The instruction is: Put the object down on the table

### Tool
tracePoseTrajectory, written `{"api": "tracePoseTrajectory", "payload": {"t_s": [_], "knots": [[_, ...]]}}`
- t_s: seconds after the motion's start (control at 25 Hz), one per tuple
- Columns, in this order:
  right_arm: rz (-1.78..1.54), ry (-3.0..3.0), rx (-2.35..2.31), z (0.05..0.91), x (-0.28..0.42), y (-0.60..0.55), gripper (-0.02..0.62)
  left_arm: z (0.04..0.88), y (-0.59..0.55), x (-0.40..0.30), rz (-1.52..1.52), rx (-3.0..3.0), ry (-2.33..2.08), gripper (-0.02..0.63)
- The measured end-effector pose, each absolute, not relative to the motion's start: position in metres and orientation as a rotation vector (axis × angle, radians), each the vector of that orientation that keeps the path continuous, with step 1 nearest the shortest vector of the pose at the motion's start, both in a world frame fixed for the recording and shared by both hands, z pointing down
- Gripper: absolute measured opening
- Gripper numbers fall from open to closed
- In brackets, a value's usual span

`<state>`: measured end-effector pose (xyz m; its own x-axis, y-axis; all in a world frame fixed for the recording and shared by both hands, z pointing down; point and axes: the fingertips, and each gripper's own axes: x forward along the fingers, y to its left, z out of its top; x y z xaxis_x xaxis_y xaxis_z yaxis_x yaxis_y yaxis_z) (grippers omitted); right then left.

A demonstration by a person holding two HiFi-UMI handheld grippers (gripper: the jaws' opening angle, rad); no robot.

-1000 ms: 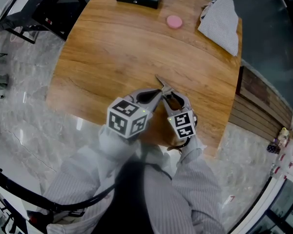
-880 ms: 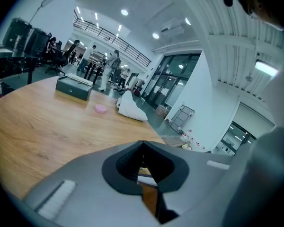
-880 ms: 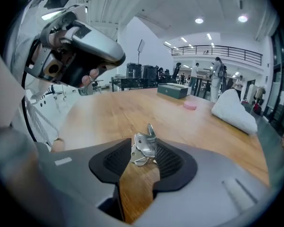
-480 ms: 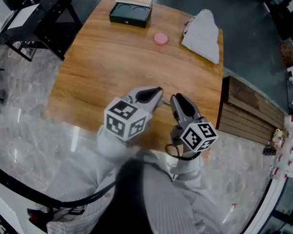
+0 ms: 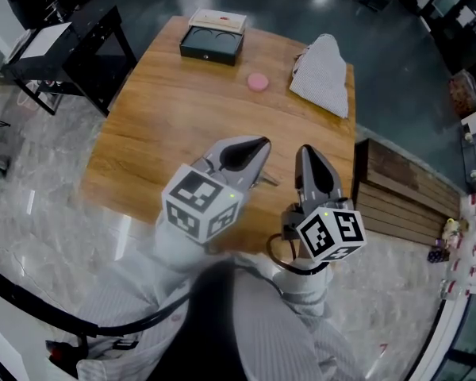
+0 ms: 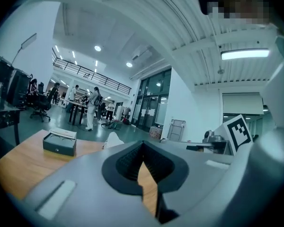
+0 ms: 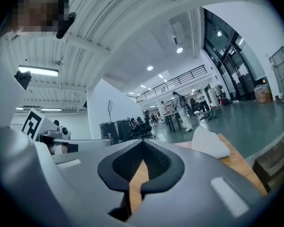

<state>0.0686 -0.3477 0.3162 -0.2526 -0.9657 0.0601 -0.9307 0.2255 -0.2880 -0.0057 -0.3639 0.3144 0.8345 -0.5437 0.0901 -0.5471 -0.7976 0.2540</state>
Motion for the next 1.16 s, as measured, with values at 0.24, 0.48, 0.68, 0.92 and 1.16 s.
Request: {"api": "tracePoseTrajectory", "payload": {"t_s": [0.24,0.48,0.68,0.92,1.16], "knots": [[-0.433,2.318,-1.805,0.3147,0.0728,-0.3417,0.011,0.3187,-0.3604,-0.0055,0.030,2.742,-0.843,0.002],[-0.434,2.320,-1.807,0.3164,0.0730,-0.3405,0.011,0.3210,-0.3595,-0.0044,0.019,2.725,-0.826,0.002],[-0.419,2.332,-1.811,0.3166,0.0704,-0.3392,0.011,0.3217,-0.3581,-0.0056,0.011,2.717,-0.820,0.002],[-0.406,2.344,-1.805,0.3159,0.0676,-0.3374,0.011,0.3199,-0.3574,-0.0070,-0.008,2.705,-0.815,0.002],[-0.405,2.360,-1.803,0.3143,0.0670,-0.3399,0.011,0.3170,-0.3608,-0.0046,-0.012,2.703,-0.811,0.002]]}}
